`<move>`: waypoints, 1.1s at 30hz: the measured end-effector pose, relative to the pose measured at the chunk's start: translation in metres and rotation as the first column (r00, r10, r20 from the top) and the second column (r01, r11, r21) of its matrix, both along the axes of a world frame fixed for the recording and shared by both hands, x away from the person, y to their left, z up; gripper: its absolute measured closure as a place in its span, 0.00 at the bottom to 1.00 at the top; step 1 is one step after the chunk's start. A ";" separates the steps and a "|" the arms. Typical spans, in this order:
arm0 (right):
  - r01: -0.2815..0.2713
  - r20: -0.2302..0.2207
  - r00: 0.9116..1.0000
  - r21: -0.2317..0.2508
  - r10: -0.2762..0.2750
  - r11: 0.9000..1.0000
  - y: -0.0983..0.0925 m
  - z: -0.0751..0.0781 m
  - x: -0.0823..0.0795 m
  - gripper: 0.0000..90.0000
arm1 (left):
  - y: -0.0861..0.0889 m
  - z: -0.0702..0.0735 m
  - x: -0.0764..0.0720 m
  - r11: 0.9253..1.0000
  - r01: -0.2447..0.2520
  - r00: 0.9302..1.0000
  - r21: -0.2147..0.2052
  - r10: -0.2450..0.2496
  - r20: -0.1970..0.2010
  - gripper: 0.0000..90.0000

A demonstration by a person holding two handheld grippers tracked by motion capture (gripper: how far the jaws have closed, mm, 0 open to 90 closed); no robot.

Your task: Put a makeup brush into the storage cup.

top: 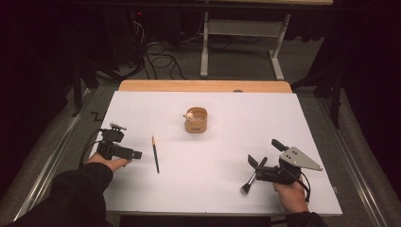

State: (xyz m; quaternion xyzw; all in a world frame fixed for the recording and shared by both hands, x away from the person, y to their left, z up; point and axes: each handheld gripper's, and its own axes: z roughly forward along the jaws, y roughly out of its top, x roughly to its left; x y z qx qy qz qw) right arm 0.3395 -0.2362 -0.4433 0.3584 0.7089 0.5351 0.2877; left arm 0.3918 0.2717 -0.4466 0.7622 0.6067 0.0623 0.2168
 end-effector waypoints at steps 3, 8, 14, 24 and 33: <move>-0.001 -0.002 1.000 0.002 0.002 1.000 0.000 0.000 0.000 0.00 | 0.000 -0.001 0.000 1.000 -0.001 1.000 0.013 0.002 -0.022 0.06; -0.002 -0.021 1.000 0.030 0.003 1.000 -0.002 -0.002 0.002 0.00 | -0.005 -0.001 0.002 1.000 -0.013 0.996 0.018 0.014 -0.087 0.09; -0.009 -0.022 1.000 0.029 0.009 1.000 -0.003 -0.003 0.003 0.01 | -0.018 -0.002 0.008 1.000 -0.001 0.990 0.014 0.003 -0.140 0.11; -0.014 -0.016 1.000 0.034 0.015 0.999 -0.001 -0.001 0.000 0.01 | -0.046 0.006 0.014 1.000 -0.003 0.982 0.017 0.006 -0.190 0.12; -0.021 -0.013 1.000 0.021 0.021 1.000 0.002 -0.001 0.001 0.01 | -0.063 0.004 0.021 0.999 0.023 0.975 0.026 -0.017 -0.220 0.18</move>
